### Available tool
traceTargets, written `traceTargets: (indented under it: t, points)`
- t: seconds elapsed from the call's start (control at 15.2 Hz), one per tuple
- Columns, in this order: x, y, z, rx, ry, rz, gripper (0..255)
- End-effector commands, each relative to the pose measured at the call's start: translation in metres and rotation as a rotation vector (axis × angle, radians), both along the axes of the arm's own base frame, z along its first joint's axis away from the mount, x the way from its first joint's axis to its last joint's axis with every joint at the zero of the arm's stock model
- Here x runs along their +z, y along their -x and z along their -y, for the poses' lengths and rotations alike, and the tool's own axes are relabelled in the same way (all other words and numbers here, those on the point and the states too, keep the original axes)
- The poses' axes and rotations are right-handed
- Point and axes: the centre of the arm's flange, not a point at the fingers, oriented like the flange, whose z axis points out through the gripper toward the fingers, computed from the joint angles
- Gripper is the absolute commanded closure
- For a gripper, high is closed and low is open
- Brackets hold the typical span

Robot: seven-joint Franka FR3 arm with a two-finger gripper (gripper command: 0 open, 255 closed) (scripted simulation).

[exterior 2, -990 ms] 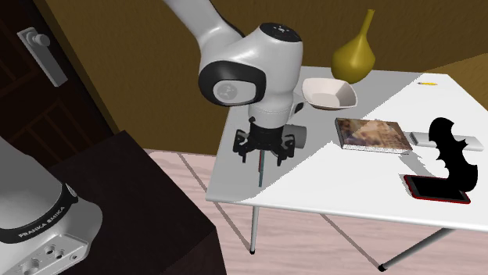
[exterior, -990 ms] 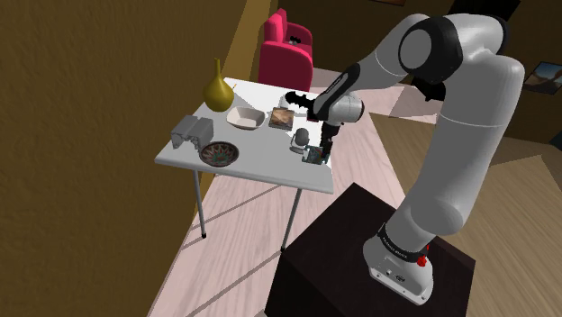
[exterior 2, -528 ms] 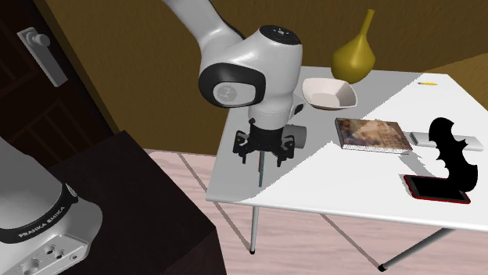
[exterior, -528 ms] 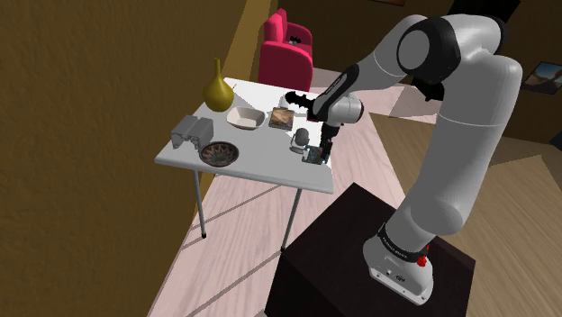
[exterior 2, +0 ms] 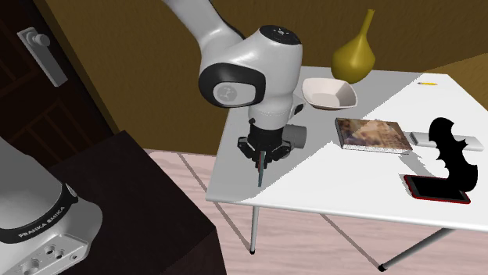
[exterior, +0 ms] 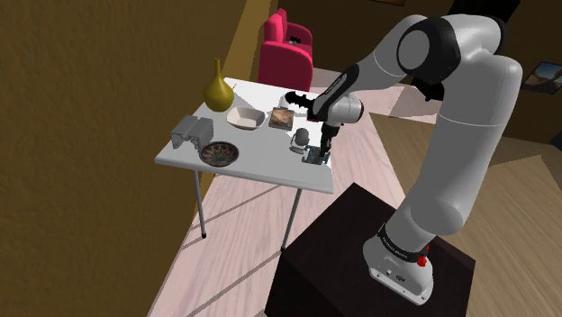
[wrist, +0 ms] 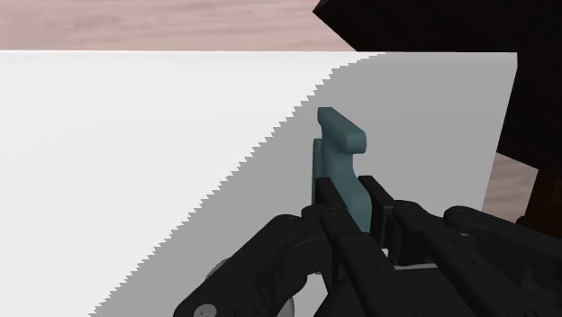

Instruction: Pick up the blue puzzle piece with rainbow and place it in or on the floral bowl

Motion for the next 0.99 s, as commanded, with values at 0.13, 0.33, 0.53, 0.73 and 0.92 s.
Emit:
traceTargets:
  t: [0.13,0.33,0.53,0.73,0.92]
  points:
    - [0.005,0.0,0.0,0.0,0.0,0.0,255]
    - [0.021,0.0,0.0,0.0,0.0,0.0,255]
    - [0.037,0.0,0.0,0.0,0.0,0.0,255]
    - [0.053,0.0,0.0,0.0,0.0,0.0,255]
    - [0.069,0.0,0.0,0.0,0.0,0.0,255]
